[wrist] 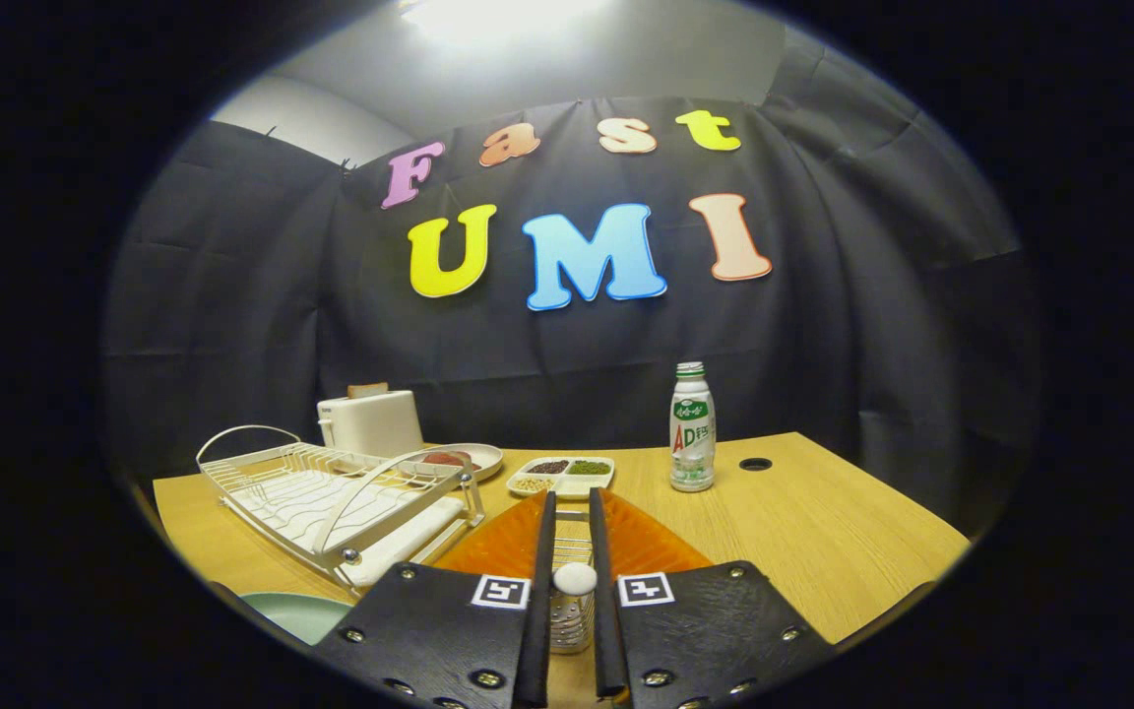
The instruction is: Take the plate from the dish rack, then take the spoon from the basket and place it into the plate.
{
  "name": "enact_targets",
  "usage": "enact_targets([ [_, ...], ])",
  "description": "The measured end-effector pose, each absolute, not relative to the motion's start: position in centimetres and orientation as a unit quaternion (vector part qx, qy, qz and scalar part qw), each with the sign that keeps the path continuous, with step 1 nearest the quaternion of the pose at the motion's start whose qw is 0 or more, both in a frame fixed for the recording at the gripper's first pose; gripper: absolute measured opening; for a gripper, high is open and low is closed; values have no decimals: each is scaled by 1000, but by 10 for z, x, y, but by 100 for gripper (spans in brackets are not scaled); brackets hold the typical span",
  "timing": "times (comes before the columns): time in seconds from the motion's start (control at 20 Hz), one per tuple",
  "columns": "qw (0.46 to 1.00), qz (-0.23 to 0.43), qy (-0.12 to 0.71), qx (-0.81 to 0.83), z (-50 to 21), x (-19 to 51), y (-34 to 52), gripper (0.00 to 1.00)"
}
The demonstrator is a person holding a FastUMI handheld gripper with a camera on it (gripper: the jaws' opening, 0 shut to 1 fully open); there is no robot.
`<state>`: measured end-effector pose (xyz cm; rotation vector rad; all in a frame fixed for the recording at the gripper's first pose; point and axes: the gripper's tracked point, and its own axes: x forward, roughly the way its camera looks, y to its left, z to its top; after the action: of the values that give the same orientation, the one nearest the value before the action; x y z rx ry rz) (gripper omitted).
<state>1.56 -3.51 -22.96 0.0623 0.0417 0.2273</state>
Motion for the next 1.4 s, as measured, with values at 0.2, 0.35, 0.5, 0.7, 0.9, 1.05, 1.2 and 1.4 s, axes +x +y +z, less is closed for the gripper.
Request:
enact_targets([
  [0.2,992,118,33,34,-229,17,-27,18],
  [0.35,992,114,46,35,-221,17,-28,12],
  [0.5,994,100,48,19,-210,16,-32,8],
  [0.7,995,93,46,11,-194,12,-36,8],
  [0.9,995,90,37,12,-161,5,-39,8],
  [1.05,994,103,26,-20,-129,-7,-37,8],
  [1.2,994,92,18,-50,-97,-23,-45,8],
  [1.4,995,87,27,-44,-65,-54,-45,8],
])
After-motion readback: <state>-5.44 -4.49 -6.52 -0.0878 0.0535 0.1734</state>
